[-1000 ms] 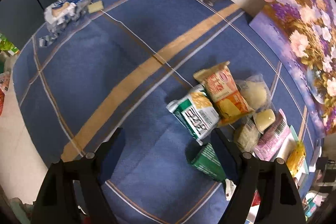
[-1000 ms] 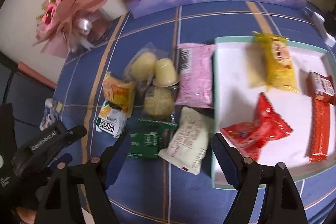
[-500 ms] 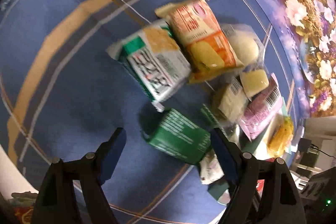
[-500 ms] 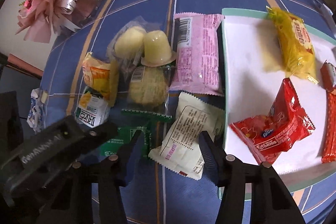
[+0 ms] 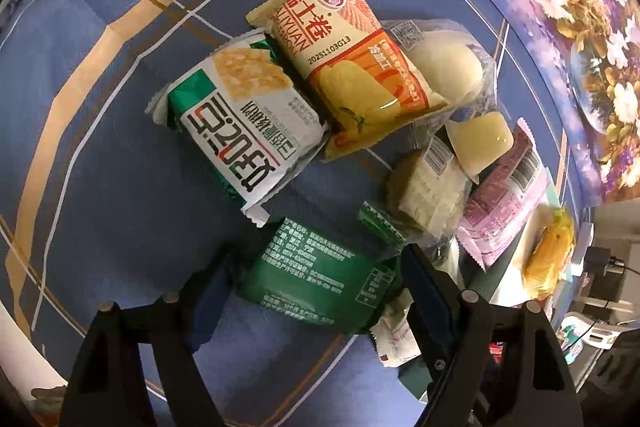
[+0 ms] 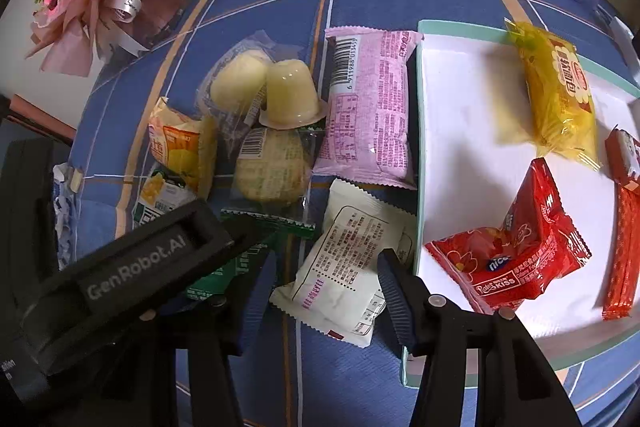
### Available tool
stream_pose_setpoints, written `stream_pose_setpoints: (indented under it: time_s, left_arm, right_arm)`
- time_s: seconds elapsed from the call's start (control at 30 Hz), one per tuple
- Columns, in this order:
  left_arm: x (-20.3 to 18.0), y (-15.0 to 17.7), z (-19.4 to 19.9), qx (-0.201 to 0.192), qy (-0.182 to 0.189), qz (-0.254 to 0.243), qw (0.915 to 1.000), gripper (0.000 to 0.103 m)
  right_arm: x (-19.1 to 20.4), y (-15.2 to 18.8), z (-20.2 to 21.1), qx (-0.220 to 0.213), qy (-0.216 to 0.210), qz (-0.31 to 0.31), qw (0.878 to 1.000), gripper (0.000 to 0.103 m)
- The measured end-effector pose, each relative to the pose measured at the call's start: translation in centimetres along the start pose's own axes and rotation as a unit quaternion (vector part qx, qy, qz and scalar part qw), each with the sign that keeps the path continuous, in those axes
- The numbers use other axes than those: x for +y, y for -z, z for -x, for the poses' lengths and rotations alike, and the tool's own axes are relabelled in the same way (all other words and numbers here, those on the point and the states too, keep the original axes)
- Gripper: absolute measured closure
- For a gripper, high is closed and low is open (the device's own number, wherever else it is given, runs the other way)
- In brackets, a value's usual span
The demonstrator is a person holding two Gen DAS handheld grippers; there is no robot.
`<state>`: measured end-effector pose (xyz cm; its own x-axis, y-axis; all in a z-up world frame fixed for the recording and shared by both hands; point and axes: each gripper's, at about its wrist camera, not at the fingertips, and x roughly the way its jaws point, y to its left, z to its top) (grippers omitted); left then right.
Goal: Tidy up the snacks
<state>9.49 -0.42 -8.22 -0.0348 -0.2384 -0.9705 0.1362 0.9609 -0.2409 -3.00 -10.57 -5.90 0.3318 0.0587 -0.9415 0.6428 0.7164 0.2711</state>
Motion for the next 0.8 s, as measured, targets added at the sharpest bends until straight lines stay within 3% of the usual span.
stream_pose_setpoints:
  time_s: [0.23,0.5,0.8]
  left_arm:
    - [-0.1,1.2,0.0,0.011,-0.002,-0.011,0.9999,0.023]
    - [2.7,1.2,0.5,0.019,-0.008,0.012,0.9997,0.023]
    - [5.6,0.8,0.8,0.010,-0.012,0.047,0.9988,0.023]
  right_arm:
    - [-0.1,0.1,-0.1,0.002,0.010,0.008,1.000,0.047]
    - [0.4,0.1,-0.1,0.002,0.019,0.019,1.000,0.047]
    - [0.3,-0.2,0.1,0.002,0.000,0.028,1.000,0.047]
